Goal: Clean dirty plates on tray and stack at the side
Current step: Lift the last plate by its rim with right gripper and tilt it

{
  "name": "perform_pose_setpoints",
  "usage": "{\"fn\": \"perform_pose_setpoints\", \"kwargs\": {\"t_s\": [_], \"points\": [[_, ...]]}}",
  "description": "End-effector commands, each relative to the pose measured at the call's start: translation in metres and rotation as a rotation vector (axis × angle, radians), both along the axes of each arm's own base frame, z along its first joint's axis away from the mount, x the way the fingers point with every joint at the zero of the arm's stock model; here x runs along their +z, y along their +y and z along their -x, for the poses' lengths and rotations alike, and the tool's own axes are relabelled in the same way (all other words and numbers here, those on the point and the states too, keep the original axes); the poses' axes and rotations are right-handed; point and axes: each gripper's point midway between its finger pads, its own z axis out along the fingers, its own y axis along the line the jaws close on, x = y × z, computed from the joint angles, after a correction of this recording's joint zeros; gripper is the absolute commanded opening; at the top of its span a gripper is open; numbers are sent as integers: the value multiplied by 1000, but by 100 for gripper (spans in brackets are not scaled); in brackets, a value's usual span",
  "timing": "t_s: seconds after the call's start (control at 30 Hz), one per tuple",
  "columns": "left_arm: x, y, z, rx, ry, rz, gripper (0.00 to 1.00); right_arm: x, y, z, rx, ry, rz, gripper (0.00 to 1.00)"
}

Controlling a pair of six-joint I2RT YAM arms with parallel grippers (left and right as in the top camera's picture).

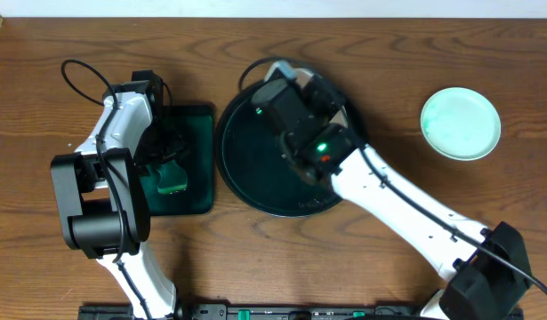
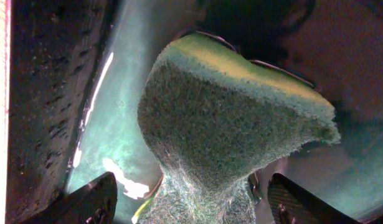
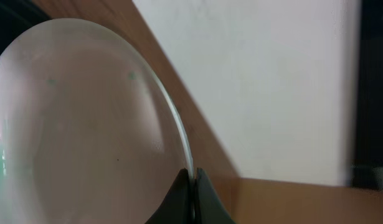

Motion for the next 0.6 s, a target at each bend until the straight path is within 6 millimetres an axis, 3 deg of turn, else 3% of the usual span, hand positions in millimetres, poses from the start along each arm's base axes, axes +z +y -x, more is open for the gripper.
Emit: {"fn": "perform_pose_setpoints", "kwargs": {"t_s": [0.0, 0.17, 0.57], "points": [[-2, 3, 3, 1, 13, -11, 78, 36, -4, 13, -14, -77, 197, 1], [-2, 3, 3, 1, 13, -11, 78, 42, 7, 24, 22, -78, 311, 1], [-2, 3, 3, 1, 13, -11, 79, 57, 10, 29, -4, -124, 365, 1]]}}
